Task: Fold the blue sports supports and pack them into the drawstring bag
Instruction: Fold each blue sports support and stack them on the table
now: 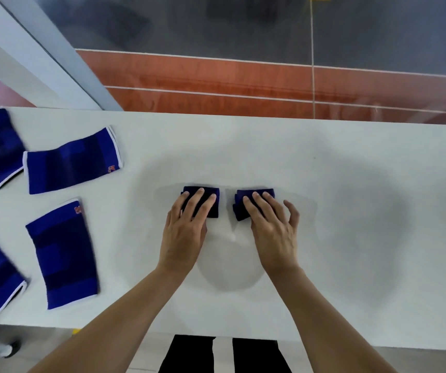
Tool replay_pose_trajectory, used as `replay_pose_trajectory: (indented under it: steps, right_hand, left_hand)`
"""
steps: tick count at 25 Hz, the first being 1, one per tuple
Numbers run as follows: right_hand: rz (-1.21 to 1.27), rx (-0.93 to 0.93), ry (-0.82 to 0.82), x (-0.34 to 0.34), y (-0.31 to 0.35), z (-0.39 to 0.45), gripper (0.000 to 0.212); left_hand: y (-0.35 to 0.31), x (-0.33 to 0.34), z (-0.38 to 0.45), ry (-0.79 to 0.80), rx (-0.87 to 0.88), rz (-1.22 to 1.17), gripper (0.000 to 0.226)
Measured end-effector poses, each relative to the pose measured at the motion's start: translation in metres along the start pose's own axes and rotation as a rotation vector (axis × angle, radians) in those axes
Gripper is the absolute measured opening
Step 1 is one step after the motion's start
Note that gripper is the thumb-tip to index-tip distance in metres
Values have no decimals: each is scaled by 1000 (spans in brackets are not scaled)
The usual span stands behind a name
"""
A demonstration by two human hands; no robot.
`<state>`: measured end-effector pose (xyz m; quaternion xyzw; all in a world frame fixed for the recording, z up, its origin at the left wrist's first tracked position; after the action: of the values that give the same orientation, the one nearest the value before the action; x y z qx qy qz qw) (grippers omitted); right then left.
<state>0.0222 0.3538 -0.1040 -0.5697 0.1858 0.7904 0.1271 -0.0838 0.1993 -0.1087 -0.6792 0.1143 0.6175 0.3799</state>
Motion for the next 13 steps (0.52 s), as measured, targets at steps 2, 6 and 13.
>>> replay_pose_trajectory:
  steps: [2,6,13]
  right_hand:
    - [-7,28,-39,-4,-23,4,41]
    - [-40,90,-106,-17,-79,3,36]
    - [-68,173,120,-8,-130,1,52]
  left_hand:
    - [-15,7,4,-11,-4,-15,55]
    - [-55,29,16,12,9,-55,40]
    - [-116,68,50,167,-39,17,62]
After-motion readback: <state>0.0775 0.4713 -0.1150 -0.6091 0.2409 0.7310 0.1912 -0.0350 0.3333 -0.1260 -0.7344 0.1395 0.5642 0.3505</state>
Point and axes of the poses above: each hand's wrist, its own z-axis towards the middle knuckle, its own x-axis out of the palm, y = z × x, the point moved 10 cm from there along z, towards the middle knuckle, and after that the axes turned 4 degrees about -z, right-handed, at the moved point
